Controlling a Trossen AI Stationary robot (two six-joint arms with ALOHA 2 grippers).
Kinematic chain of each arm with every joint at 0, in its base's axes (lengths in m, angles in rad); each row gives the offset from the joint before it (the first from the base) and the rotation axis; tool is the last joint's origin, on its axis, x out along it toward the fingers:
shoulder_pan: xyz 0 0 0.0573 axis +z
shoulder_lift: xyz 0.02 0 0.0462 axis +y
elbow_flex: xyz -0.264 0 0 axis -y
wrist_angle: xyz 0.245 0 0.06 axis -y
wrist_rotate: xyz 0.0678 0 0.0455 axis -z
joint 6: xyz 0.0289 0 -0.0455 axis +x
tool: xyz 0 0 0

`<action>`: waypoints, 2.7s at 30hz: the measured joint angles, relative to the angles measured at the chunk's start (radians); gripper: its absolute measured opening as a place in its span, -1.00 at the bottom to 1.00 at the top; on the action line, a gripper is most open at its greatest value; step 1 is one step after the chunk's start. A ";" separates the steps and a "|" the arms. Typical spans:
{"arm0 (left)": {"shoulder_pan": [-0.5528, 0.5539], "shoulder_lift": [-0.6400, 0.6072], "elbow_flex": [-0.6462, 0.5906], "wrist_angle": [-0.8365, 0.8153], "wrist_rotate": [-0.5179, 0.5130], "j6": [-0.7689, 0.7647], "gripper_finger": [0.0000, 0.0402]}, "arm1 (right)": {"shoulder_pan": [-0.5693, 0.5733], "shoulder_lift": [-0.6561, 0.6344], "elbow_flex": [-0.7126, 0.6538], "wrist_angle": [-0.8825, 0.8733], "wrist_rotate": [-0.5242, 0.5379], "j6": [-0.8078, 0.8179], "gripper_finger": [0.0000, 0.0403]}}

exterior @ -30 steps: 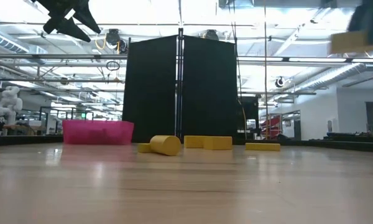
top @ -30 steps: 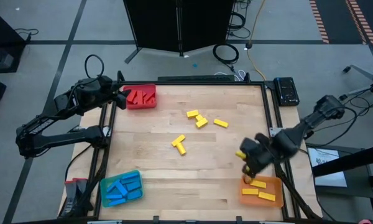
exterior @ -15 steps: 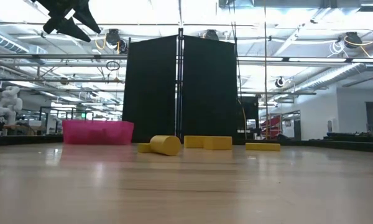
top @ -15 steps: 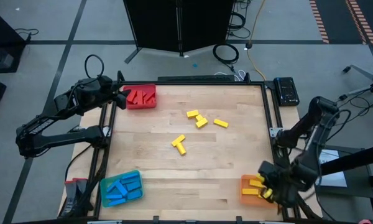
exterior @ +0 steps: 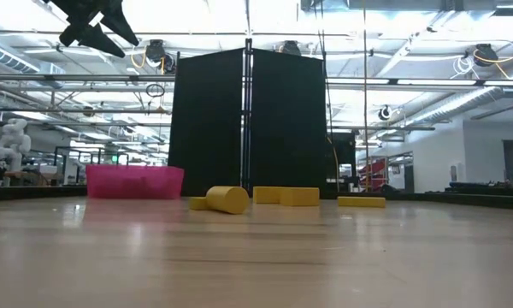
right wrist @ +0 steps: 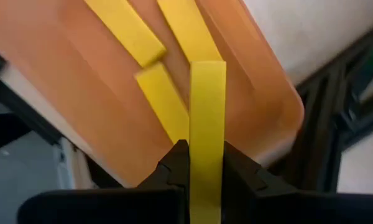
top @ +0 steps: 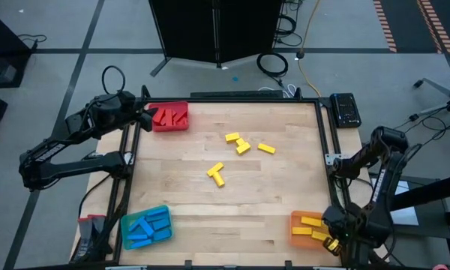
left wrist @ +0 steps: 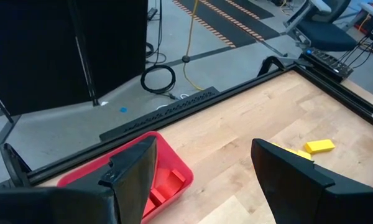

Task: Sort blocks
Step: Put the yellow block into the orange bin

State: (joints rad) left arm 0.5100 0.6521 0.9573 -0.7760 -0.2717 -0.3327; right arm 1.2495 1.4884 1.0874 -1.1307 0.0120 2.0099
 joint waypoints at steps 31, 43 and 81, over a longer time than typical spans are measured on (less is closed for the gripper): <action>0.000 0.000 0.000 0.000 -0.006 0.000 0.33 | -0.262 -0.153 -0.001 0.055 0.500 -0.212 -0.61; 0.000 0.000 0.000 -0.001 -0.006 0.003 0.33 | -0.968 -0.300 0.000 0.182 0.562 -1.160 -0.43; 0.000 0.000 0.000 -0.004 -0.022 0.024 0.33 | -1.574 0.330 0.000 0.361 0.133 -1.997 0.44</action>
State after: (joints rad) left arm 0.5100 0.6521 0.9573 -0.7795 -0.2935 -0.3088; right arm -0.3244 1.8184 1.0874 -0.7700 0.1454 0.0126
